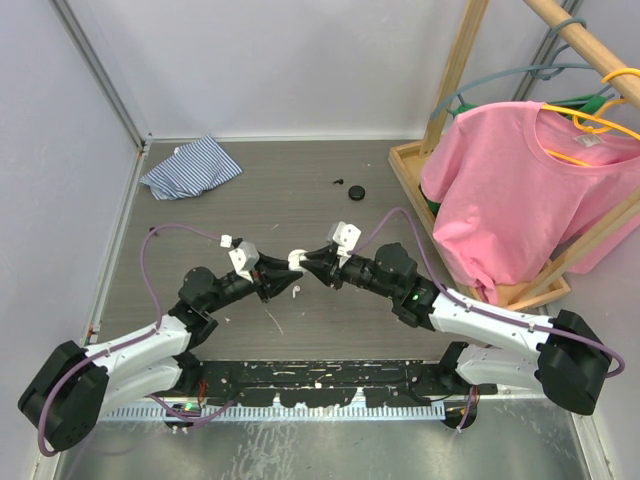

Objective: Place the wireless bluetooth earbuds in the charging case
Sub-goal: Place the earbud in the charging case.

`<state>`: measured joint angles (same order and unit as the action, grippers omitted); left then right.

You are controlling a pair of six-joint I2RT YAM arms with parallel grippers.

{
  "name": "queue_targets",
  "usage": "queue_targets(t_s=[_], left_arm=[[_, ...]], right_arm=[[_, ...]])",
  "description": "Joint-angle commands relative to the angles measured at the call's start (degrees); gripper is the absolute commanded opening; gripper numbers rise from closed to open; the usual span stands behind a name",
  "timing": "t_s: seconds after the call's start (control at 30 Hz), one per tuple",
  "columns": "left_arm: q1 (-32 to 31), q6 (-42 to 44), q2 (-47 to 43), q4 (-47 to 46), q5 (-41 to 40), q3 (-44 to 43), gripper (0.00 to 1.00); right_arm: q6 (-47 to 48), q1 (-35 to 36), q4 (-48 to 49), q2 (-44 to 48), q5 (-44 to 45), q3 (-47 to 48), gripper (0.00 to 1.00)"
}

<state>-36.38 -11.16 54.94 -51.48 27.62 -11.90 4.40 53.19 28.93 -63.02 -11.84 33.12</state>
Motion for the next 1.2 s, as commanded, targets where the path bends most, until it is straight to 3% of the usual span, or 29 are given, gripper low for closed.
queue_targets(t_s=[0.0,0.83,1.17], left_arm=[[-0.01,0.54,-1.52,-5.05,-1.39,-0.15,0.01],[0.05,0.81,-1.99,-4.95,-1.32,0.04,0.0],[-0.01,1.18,-1.85,-0.73,-5.66,-1.02,0.0]], right_arm=[[0.01,0.51,3.03,0.44,-1.8,-1.3,0.27],[-1.15,0.51,3.33,2.02,1.6,-1.14,0.43],[-3.52,0.51,2.77,3.68,3.56,-0.19,0.54]])
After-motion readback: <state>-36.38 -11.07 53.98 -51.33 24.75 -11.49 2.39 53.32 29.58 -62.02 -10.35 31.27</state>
